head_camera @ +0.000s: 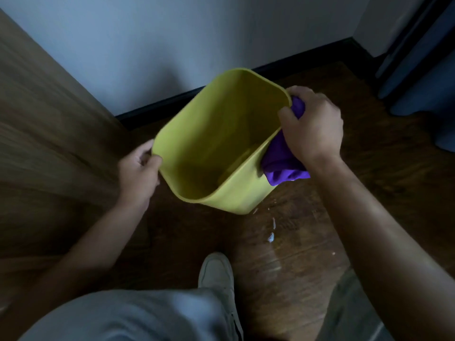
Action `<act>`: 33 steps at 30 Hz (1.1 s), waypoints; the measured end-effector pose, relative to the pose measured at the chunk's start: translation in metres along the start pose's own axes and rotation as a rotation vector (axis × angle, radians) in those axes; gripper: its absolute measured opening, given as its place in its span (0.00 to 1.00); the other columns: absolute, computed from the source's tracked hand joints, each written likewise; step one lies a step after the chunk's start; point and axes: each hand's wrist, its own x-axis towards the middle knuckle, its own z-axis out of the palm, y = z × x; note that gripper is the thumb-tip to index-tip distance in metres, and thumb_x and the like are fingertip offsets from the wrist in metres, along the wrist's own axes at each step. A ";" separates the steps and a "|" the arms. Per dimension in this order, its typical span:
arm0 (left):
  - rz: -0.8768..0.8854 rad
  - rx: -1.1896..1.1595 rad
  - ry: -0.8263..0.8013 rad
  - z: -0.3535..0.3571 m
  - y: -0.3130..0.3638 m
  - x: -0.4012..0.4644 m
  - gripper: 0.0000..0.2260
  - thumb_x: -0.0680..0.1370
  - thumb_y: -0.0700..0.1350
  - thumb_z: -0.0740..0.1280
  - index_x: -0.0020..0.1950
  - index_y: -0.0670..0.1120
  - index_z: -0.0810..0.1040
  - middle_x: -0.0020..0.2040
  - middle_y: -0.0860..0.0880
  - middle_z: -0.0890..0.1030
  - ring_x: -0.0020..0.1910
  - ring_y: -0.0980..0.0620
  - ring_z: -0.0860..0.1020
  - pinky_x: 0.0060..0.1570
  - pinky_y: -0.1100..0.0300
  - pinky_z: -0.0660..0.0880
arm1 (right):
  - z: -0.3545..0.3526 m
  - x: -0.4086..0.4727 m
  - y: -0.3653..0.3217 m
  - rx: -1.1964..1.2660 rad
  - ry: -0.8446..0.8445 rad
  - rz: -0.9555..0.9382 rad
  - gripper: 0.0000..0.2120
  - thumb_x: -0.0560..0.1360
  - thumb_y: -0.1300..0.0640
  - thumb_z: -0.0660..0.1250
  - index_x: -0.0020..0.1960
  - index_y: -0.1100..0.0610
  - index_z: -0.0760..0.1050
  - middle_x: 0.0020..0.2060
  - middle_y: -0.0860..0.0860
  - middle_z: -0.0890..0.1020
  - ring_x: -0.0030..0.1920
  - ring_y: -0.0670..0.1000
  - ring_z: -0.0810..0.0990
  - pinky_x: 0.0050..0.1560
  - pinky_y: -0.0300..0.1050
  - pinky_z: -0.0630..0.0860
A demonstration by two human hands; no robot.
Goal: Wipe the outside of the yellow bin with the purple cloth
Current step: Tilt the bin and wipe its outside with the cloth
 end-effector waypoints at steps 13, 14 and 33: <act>0.183 0.293 -0.093 -0.028 0.025 0.081 0.21 0.80 0.37 0.64 0.72 0.49 0.77 0.43 0.51 0.85 0.37 0.49 0.84 0.35 0.53 0.82 | 0.055 -0.046 0.012 0.067 -0.119 0.149 0.26 0.79 0.51 0.65 0.76 0.50 0.69 0.65 0.54 0.77 0.59 0.56 0.80 0.55 0.56 0.80; 0.187 0.305 -0.087 -0.028 0.022 0.083 0.21 0.80 0.38 0.64 0.73 0.50 0.77 0.47 0.47 0.86 0.41 0.44 0.84 0.41 0.47 0.84 | 0.057 -0.051 0.012 0.075 -0.115 0.159 0.26 0.78 0.51 0.65 0.76 0.50 0.69 0.65 0.53 0.77 0.58 0.56 0.80 0.55 0.56 0.80; 0.337 0.687 -0.011 -0.041 0.014 0.066 0.18 0.81 0.45 0.67 0.71 0.47 0.77 0.54 0.42 0.84 0.53 0.39 0.82 0.58 0.46 0.78 | 0.010 -0.058 0.012 0.227 0.062 0.001 0.26 0.76 0.52 0.71 0.73 0.52 0.70 0.65 0.51 0.78 0.58 0.50 0.80 0.57 0.48 0.80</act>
